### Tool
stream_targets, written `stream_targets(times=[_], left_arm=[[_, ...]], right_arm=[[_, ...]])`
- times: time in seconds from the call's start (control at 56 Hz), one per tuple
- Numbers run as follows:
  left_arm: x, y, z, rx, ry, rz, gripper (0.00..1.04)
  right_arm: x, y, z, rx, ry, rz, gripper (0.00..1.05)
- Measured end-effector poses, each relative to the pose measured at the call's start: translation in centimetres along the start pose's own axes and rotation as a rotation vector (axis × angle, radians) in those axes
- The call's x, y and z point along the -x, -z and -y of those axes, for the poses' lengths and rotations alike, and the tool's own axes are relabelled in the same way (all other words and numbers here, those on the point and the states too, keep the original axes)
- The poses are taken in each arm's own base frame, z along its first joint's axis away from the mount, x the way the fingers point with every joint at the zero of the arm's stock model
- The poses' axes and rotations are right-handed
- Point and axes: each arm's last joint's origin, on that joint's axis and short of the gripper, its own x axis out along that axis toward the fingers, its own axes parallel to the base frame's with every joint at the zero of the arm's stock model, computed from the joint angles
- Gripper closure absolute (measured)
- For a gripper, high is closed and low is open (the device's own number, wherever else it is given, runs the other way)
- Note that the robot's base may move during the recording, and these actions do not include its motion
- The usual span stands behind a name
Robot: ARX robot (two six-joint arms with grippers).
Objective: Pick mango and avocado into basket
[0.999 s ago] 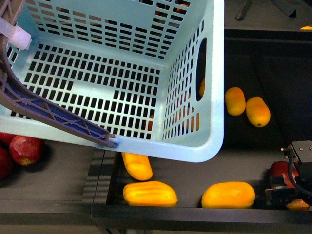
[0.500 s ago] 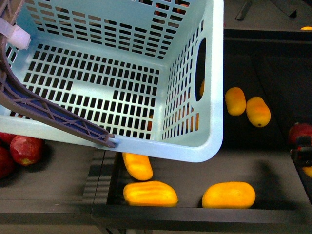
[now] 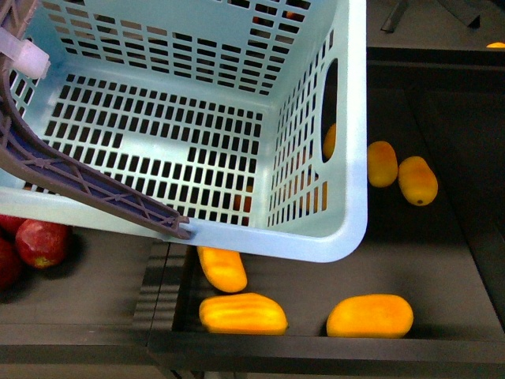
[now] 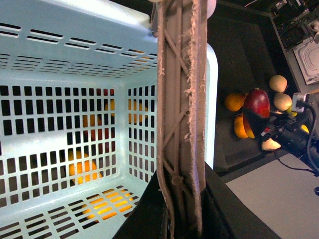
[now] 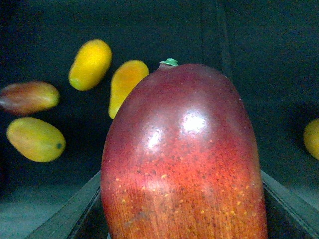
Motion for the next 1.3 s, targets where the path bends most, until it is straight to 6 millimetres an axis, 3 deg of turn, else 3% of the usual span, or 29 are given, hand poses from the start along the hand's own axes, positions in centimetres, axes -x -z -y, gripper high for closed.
stream_targets(times=[0.321, 0.518, 0.874, 1.303], left_arm=[[0.0, 0.0, 0.0, 0.000, -0.003, 0.000, 0.93], [0.0, 0.0, 0.0, 0.000, 0.000, 0.000, 0.93], [0.0, 0.0, 0.0, 0.000, -0.002, 0.001, 0.93], [0.0, 0.0, 0.0, 0.000, -0.002, 0.000, 0.93]], right_arm=[[3.7, -4.4, -3.6, -0.043, -0.121, 0.093, 0.37], [5.9, -6.2, -7.3, -0.033, -0.214, 0.128, 0.37], [8.2, -6.5, -14.6, 0.045, -0.329, 0.129, 0.37], [9.1, -5.2, -23.2, 0.135, -0.412, 0.089, 0.37]])
